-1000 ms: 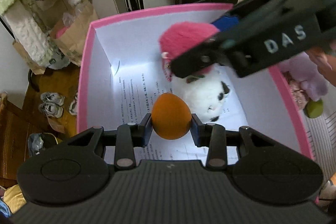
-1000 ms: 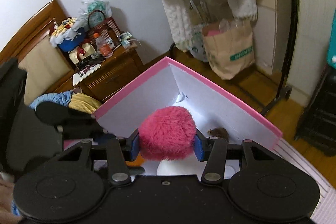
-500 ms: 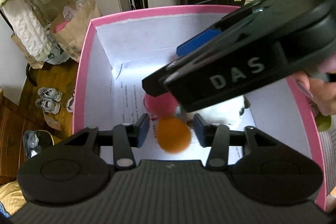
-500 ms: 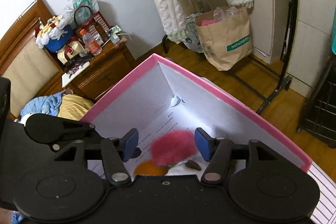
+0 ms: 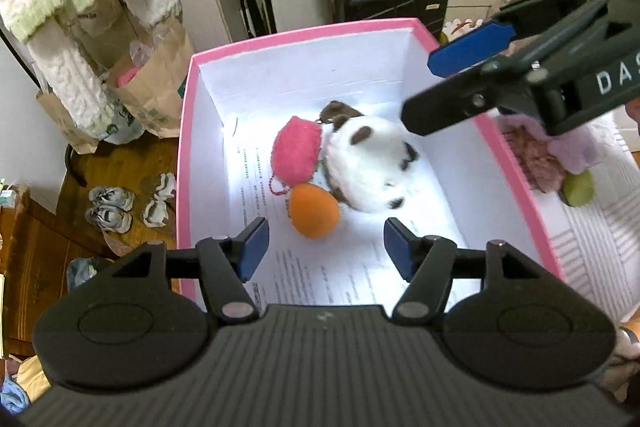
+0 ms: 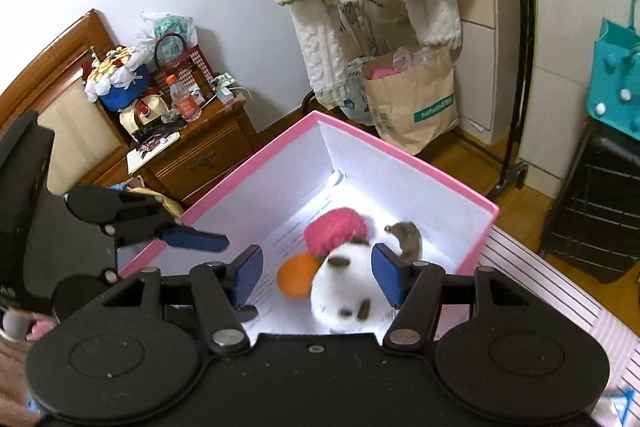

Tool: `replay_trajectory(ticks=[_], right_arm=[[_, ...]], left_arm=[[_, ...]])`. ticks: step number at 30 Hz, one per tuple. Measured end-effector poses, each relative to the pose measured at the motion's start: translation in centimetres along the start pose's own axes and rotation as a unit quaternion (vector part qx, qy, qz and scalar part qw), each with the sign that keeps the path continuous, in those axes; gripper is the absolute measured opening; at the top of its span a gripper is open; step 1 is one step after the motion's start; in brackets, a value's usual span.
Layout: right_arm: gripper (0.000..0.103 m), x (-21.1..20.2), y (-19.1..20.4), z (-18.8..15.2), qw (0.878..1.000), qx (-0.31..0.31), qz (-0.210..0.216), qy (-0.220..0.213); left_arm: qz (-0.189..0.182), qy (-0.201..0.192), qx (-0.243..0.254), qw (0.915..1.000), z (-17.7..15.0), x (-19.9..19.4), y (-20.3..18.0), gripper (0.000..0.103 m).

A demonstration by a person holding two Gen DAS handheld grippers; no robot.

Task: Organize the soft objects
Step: 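Release the orange egg and pink pompom into the box from both tools, then move both open tools back toward the green sponge egg on the table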

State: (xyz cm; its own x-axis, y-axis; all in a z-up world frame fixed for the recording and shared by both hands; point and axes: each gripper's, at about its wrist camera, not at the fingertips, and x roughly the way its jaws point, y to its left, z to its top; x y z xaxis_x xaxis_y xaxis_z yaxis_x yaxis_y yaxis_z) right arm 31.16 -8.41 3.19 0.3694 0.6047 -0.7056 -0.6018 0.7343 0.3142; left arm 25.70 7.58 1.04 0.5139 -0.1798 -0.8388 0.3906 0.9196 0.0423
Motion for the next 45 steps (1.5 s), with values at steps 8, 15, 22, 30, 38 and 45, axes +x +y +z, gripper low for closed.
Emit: replay_trajectory(ticks=[8,15,22,30,38,45], right_arm=[[0.066,-4.7,2.4,-2.9,1.000,-0.026,-0.010,-0.006],[0.066,-8.2,3.7,-5.3,0.999,-0.044,-0.011,-0.019],[0.066,-11.0,4.2,-7.3,0.997,-0.063,-0.020,-0.026],[0.066,-13.4,3.7,-9.7,0.997,-0.062,-0.019,-0.030],[0.067,-15.2,2.5,-12.9,0.998,-0.055,-0.023,-0.032],[0.069,-17.1,0.4,-17.1,0.998,-0.042,-0.041,-0.025]], left_arm=[[0.012,-0.026,0.032,0.9991,-1.9,-4.8,-3.2,0.072],[0.006,-0.022,0.048,0.9986,-3.4,-7.3,-5.9,0.073],[0.006,-0.021,0.058,0.9981,-3.9,-8.7,-7.6,0.073],[-0.005,-0.011,0.071,0.9974,-4.2,-9.4,-9.8,0.075],[-0.018,0.002,0.094,0.9954,-4.8,-9.4,-12.6,0.076],[-0.054,-0.008,0.100,0.9935,-5.2,-9.2,-14.6,0.077]])
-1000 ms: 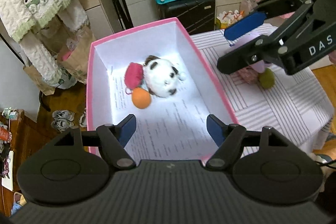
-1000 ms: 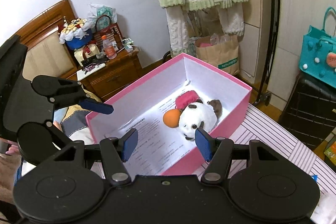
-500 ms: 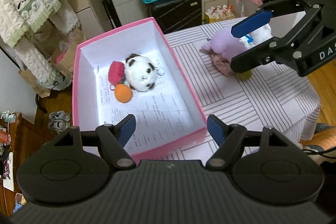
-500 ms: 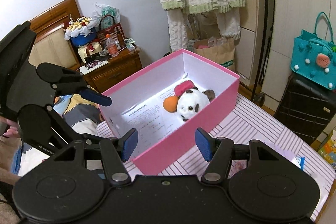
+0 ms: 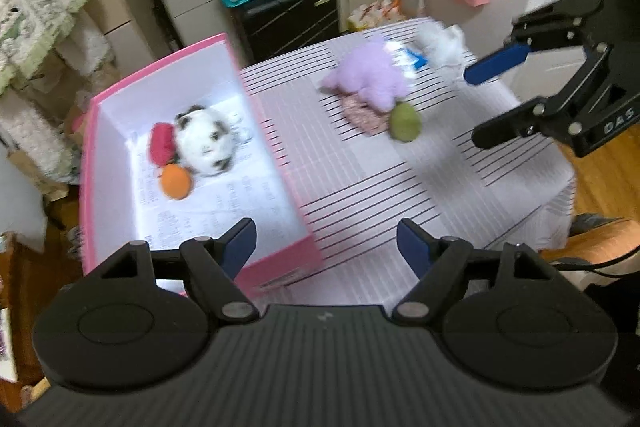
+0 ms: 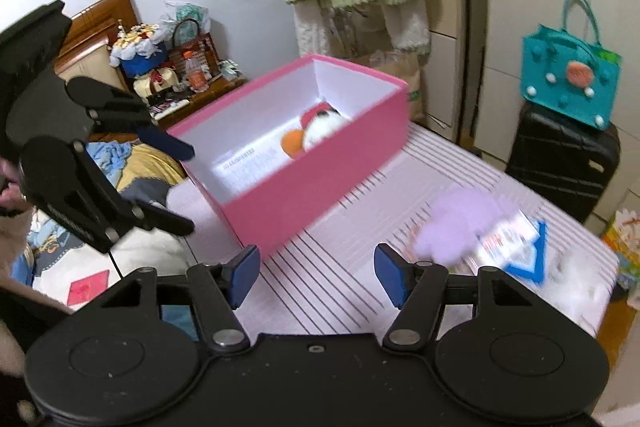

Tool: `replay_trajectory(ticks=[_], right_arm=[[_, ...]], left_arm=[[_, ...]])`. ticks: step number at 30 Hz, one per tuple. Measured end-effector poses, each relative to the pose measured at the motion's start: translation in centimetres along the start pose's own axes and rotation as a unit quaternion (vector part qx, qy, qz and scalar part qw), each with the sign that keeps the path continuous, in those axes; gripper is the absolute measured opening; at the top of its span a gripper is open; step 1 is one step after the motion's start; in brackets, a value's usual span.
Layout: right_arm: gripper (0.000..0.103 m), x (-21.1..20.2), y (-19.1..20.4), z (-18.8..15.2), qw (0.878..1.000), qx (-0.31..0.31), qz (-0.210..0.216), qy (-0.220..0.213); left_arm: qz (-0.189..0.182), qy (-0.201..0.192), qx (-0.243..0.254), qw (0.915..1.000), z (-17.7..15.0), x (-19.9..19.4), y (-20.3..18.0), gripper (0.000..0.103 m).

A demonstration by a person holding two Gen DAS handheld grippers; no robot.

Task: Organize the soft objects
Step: 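Move both open tools back toward the green sponge egg on the table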

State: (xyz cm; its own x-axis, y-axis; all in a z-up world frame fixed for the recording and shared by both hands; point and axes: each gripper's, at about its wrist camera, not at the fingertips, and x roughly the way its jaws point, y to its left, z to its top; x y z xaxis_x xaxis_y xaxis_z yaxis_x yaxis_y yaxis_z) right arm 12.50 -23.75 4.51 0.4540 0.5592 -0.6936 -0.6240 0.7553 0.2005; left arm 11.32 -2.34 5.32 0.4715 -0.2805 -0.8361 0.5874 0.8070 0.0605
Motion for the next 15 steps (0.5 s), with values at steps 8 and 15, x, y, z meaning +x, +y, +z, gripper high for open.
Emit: replay_trajectory(ticks=[8,15], right_arm=[[0.069,-1.9,-3.2,-5.1,0.999,0.038,-0.031,0.009],[0.072,-2.8,-5.9,-8.3,0.998,0.050,-0.042,0.016]], left_arm=[[-0.027,-0.005,0.002,0.9996,0.6,3.0,-2.3,0.077],[-0.063,-0.001,0.009,0.9980,2.1,5.8,-4.6,0.077]])
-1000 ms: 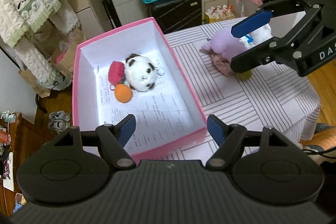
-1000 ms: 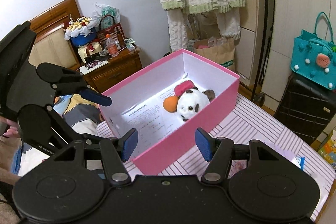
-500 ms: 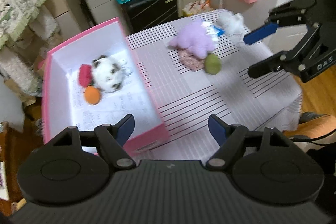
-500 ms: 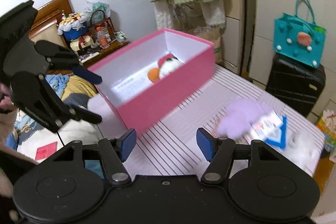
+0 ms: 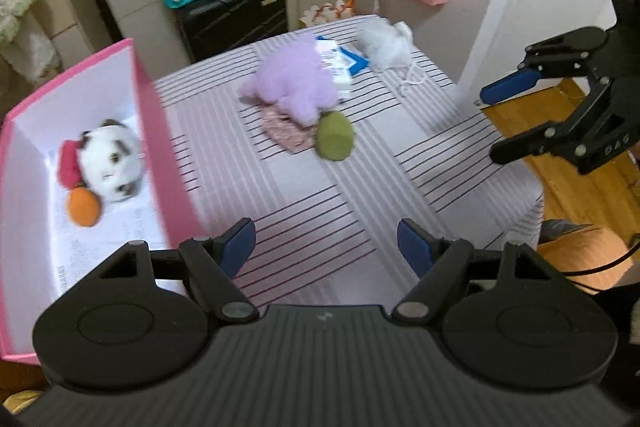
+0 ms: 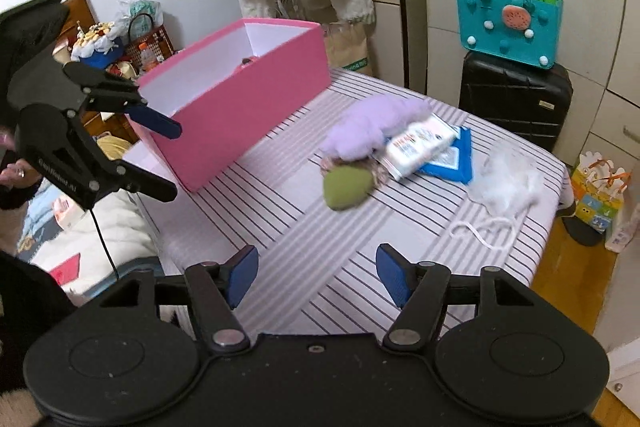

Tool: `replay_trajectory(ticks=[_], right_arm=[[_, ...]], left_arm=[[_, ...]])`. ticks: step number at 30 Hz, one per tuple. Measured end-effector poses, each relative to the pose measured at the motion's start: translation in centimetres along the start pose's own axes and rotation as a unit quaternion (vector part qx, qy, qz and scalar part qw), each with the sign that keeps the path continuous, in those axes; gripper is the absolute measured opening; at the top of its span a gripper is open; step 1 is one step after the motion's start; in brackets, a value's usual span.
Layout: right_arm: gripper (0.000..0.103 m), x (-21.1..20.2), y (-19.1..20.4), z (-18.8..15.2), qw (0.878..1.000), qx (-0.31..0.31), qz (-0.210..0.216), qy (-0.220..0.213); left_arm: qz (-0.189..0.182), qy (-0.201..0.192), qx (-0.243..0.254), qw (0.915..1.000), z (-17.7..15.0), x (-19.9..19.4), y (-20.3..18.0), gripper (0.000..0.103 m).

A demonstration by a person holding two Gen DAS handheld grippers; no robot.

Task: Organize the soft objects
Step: 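Move both open tools back toward the green sponge egg on the table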

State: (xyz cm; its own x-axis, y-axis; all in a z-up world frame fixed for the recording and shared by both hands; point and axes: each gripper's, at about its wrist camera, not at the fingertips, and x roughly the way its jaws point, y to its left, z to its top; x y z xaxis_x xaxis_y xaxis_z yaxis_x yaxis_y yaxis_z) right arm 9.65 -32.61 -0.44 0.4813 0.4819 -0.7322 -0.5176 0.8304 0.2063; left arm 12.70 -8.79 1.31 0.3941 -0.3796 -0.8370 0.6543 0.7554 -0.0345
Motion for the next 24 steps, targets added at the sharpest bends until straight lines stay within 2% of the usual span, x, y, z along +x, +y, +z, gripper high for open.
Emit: replay_trajectory(ticks=[8,11,14,18,24], right_arm=[[0.077,0.8,-2.8,-1.7,1.000,-0.008,-0.015,-0.007],[0.082,1.7,-4.0,-1.9,1.000,-0.012,-0.017,-0.018],[0.082,3.0,-5.2,-1.9,0.999,-0.008,-0.020,-0.029],[0.083,4.4,-7.0,-2.1,0.998,0.003,-0.037,-0.052],[0.083,5.2,-10.4,-2.9,0.994,0.045,-0.055,-0.083]], left_arm=[[-0.029,-0.017,-0.003,0.9994,1.8,3.0,-1.7,0.077],[-0.010,-0.027,0.002,0.9996,2.4,3.7,-2.1,0.078],[0.007,-0.030,0.014,0.9994,2.6,4.8,-2.5,0.078],[-0.016,-0.045,0.000,0.9988,2.5,6.1,-2.3,0.078],[-0.009,-0.075,-0.032,0.9966,2.2,7.7,-2.0,0.078]])
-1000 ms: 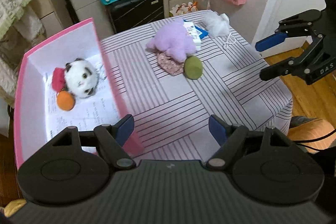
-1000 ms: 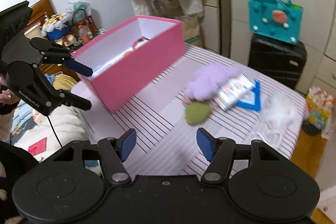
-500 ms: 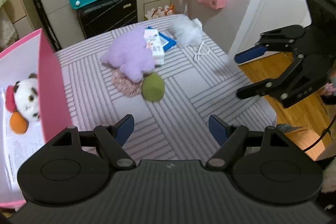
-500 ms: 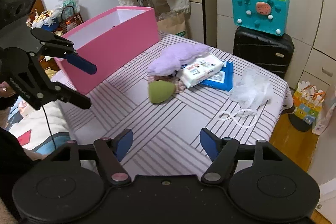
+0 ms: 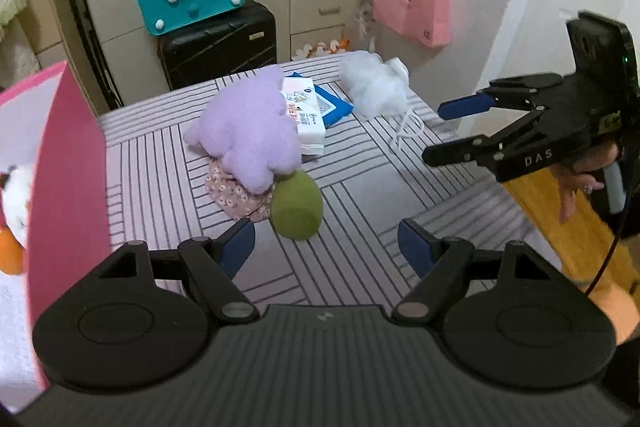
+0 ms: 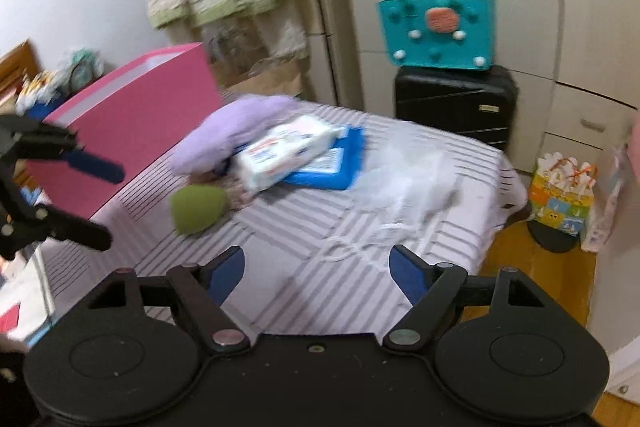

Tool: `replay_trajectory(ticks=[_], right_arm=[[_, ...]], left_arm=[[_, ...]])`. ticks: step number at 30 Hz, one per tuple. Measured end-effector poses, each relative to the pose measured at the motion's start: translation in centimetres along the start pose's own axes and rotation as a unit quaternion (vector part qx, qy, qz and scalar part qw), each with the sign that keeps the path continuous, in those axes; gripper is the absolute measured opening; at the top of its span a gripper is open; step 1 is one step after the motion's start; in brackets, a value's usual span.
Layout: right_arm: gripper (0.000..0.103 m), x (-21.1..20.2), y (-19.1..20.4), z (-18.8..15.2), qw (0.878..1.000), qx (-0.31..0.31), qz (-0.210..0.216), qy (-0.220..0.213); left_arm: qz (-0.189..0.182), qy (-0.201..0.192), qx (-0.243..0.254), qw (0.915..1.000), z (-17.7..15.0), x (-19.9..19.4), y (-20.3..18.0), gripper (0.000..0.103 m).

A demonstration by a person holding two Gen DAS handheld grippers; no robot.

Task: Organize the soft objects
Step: 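Move both open tools back toward the green sponge egg on the table, then grasp the green sponge egg with the left tool while the right tool grasps the white bath puff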

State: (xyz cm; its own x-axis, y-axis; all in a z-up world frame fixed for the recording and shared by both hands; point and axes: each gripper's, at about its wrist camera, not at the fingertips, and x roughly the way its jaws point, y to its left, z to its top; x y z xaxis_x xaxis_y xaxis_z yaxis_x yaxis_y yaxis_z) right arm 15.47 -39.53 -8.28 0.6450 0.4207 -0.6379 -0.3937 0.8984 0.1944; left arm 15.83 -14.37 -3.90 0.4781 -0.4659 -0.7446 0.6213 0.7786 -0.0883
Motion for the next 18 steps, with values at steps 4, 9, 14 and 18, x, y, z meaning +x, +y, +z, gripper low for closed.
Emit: replay_trajectory(ticks=[4,9,14,18], right_arm=[[0.083,0.2,-1.8,-0.5,0.999,0.018,-0.026,-0.044],[0.083,1.5,-2.2,0.1,0.996,-0.026,-0.068,-0.057],[0.083,3.4,-1.8,0.9,0.989,-0.102,-0.097,-0.054],[0.083,4.8,-2.0,1.3,0.984,-0.128,-0.106,-0.062]], left_arm=[[-0.018,-0.028,-0.052,0.9981,-0.3,0.9,1.7,0.078],[0.009,-0.047,-0.083,0.9954,0.0,2.2,2.2,0.078],[0.037,-0.056,-0.087,0.9940,-0.3,3.6,1.6,0.075],[0.057,-0.041,-0.080,0.9943,-1.1,5.1,0.5,0.072]])
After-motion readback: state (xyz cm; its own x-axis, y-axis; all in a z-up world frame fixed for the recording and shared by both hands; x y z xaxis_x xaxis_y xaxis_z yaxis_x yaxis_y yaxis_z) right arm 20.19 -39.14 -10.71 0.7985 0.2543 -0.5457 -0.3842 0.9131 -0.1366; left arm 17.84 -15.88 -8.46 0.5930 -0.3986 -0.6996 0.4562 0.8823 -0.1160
